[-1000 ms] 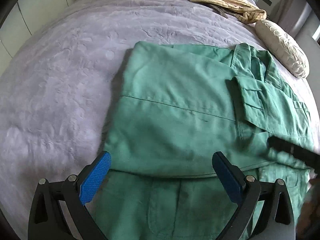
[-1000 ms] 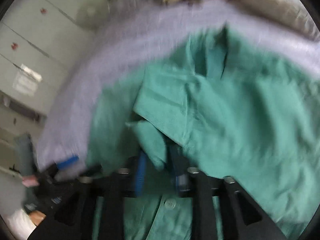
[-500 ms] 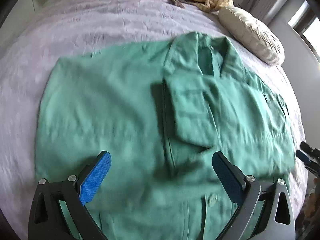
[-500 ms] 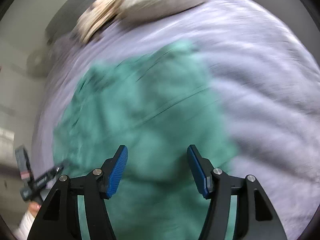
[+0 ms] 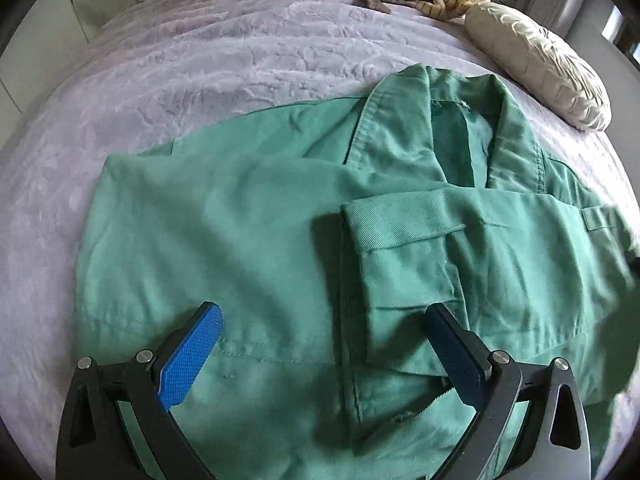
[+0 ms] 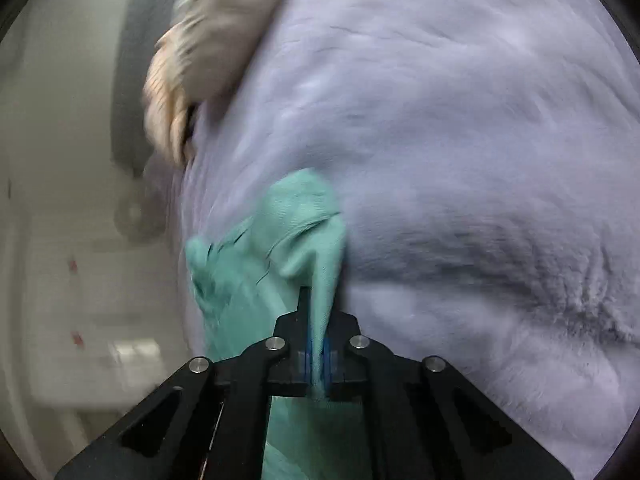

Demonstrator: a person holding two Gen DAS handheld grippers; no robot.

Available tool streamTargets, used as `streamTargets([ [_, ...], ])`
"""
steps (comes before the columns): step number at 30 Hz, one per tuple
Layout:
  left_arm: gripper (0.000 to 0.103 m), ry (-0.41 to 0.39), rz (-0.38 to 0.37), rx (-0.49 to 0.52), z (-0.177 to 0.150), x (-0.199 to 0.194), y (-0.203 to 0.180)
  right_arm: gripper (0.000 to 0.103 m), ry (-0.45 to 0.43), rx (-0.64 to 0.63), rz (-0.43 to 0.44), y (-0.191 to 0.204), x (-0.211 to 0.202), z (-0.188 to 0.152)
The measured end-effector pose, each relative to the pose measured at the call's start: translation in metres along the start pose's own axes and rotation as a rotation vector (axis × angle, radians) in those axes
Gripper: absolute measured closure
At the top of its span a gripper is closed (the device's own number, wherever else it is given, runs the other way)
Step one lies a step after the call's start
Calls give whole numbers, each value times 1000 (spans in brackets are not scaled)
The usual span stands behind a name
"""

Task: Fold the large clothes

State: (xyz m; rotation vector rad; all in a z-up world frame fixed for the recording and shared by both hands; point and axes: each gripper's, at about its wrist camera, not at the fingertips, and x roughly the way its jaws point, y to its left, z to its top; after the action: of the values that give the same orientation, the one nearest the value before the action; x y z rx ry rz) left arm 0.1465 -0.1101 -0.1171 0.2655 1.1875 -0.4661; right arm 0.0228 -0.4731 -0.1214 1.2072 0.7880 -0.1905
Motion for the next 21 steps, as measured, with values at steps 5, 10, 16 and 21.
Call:
streamTargets([
  [5,1,-31,41,32,1,9,-11,99,-9,-168,-285,9,3,7],
  [10,1,-35,55,46,5,0,-4,97,-71,-15,-241,-19,-11,-3],
  [16,1,-89,38,45,7,-27,-1,65,-48,148,-87,-23,-48,-64],
  [21,1,-87,43,79,6,-23,-15,65,-39,343,98,-46,-64,-117],
])
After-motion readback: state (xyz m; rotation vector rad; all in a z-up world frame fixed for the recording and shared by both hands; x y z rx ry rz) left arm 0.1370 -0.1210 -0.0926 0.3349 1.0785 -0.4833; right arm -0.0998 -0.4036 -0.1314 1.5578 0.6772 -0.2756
